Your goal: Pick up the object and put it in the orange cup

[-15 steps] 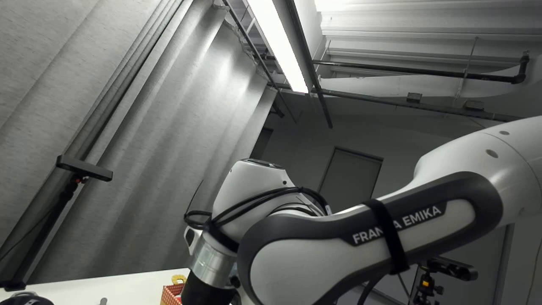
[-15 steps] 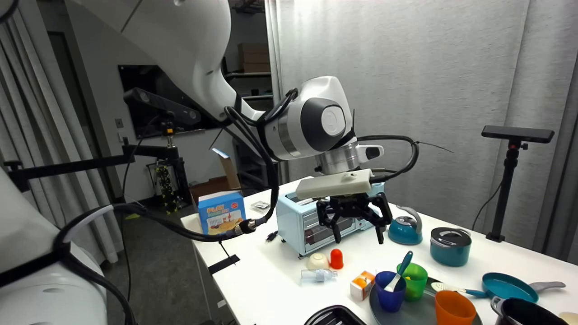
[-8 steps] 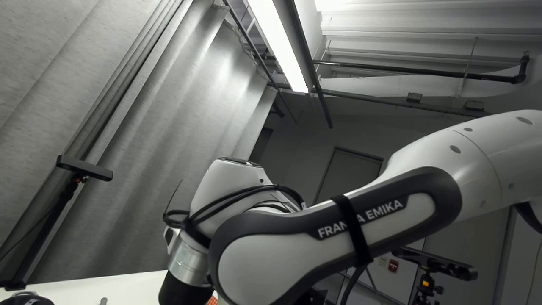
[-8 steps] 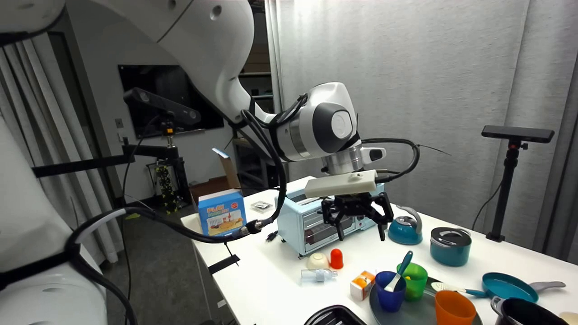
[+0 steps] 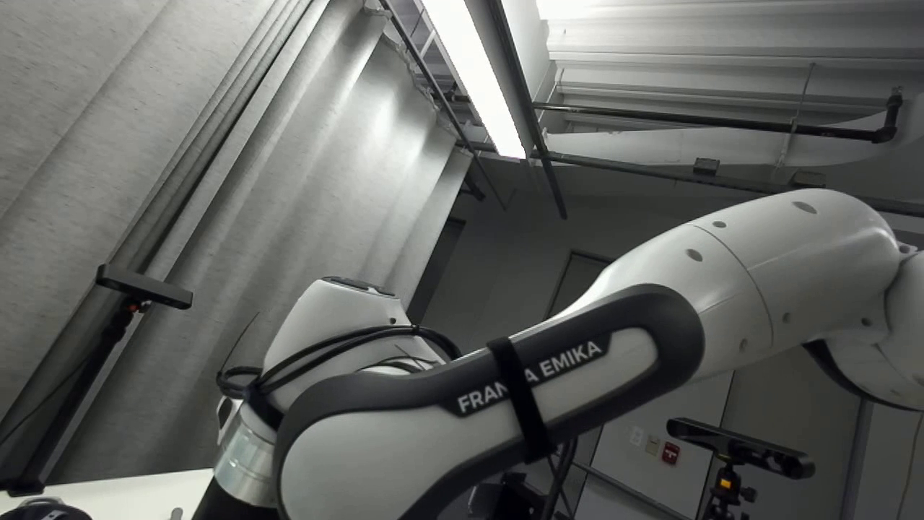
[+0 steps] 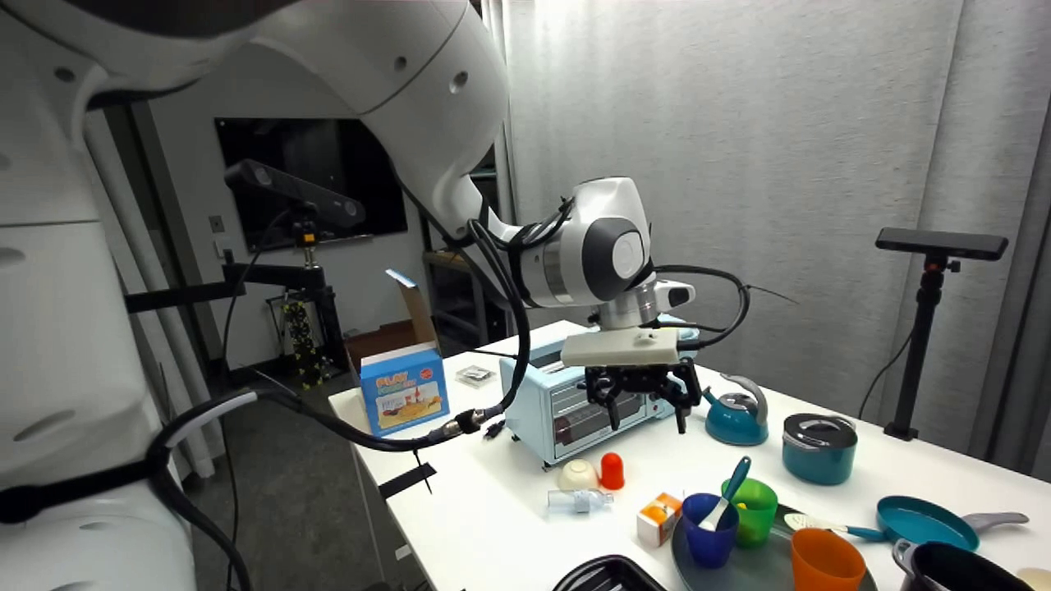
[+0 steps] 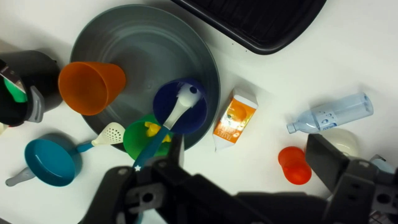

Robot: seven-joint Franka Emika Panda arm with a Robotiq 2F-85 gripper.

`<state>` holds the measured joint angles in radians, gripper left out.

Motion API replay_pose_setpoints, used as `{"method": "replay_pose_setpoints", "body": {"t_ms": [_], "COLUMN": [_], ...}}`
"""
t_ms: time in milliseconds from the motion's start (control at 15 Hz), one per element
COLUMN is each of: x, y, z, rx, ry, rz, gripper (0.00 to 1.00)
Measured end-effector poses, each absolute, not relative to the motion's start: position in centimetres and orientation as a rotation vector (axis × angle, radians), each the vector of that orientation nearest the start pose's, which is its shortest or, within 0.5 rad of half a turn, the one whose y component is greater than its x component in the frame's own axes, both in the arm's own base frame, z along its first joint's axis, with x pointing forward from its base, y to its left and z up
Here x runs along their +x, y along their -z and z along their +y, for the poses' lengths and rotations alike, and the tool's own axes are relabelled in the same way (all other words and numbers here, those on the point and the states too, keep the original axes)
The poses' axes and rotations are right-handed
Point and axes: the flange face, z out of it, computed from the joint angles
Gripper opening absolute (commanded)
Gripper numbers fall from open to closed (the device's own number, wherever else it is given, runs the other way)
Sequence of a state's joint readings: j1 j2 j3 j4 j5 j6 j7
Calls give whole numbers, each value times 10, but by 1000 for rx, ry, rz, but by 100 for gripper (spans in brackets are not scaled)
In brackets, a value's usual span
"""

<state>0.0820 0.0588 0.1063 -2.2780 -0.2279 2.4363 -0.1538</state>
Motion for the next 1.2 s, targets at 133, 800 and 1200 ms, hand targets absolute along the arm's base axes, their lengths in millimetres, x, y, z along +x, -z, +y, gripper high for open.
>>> {"method": "replay_pose_setpoints", "body": {"t_ms": [133, 800, 1200], "x": [528, 548, 551], "y": [-328, -271, -234], "z": [112, 131, 131], "rx": [-3154, -3076, -3062], "ry": [184, 226, 168], "rz": [-825, -507, -338], "gripper": [100, 100, 100]}}
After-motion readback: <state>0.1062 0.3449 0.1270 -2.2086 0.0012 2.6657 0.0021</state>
